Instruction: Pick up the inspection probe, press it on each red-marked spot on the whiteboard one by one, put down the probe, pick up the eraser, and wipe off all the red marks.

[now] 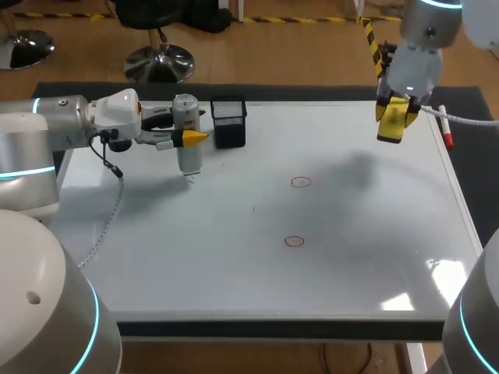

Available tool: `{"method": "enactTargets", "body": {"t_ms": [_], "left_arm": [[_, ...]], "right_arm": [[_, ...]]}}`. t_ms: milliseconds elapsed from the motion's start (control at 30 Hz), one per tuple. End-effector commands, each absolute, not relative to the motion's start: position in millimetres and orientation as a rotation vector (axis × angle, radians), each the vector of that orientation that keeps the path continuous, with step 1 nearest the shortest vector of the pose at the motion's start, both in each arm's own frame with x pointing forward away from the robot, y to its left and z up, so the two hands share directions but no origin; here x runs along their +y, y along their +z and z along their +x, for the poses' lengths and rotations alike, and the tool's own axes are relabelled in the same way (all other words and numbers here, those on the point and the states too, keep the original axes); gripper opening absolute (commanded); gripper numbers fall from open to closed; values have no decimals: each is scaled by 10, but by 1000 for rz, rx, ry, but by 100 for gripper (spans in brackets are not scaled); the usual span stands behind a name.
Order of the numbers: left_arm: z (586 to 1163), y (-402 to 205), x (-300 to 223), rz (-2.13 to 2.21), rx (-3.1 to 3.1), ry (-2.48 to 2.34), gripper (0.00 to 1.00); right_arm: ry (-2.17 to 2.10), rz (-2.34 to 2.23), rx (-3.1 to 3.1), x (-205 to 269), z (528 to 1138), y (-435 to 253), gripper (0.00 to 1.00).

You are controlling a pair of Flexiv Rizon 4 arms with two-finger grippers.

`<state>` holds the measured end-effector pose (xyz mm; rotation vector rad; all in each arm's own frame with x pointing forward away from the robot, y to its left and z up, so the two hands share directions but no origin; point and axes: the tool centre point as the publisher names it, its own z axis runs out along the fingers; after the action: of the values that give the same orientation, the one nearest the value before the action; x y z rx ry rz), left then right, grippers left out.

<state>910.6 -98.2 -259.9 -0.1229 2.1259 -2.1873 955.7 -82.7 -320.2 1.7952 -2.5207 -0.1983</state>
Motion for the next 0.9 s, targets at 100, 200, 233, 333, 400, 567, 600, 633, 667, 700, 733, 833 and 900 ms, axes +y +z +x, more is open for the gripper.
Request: {"method": "enactTargets", "body": {"t_ms": [100,200,233,333,400,567,600,633,667,700,733,833,900], "left_arm": [[9109,-2593,-980,-121,2125,-2189,0],[9109,-2593,-980,-121,2125,-2189,0],[9109,-2593,-980,-121,2125,-2189,0],[9109,-2593,-980,-121,2125,-2189,0],[9109,-2593,-980,-121,2125,-2189,0],[9109,-2593,-980,-121,2125,-2189,0],[9109,-2593,-980,-121,2125,-2189,0],[9109,-2593,-980,-121,2125,-2189,0],[9109,-2593,-980,-121,2125,-2189,0],[9108,-2603,-966,-121,2123,-2191,0],[9109,-2609,-961,-123,2121,-2192,0],[9109,-2615,-953,-116,2109,-2203,0],[9114,-2611,-958,-102,2103,-2213,0]], "right_arm": [[-189,1801,-2522,-842,9526,-3184,0],[-189,1801,-2522,-842,9526,-3184,0],[-189,1801,-2522,-842,9526,-3184,0],[-189,1801,-2522,-842,9526,-3184,0],[-189,1801,-2522,-842,9526,-3184,0],[-189,1801,-2522,-842,9526,-3184,0],[-189,1801,-2522,-842,9526,-3184,0],[-189,1801,-2522,-842,9526,-3184,0],[-189,1801,-2522,-842,9526,-3184,0],[-189,1801,-2522,-842,9526,-3184,0],[-189,1801,-2522,-842,9526,-3184,0],[-189,1801,-2522,-842,9526,-3184,0],[-189,1801,-2522,-842,9526,-3184,0]]}}
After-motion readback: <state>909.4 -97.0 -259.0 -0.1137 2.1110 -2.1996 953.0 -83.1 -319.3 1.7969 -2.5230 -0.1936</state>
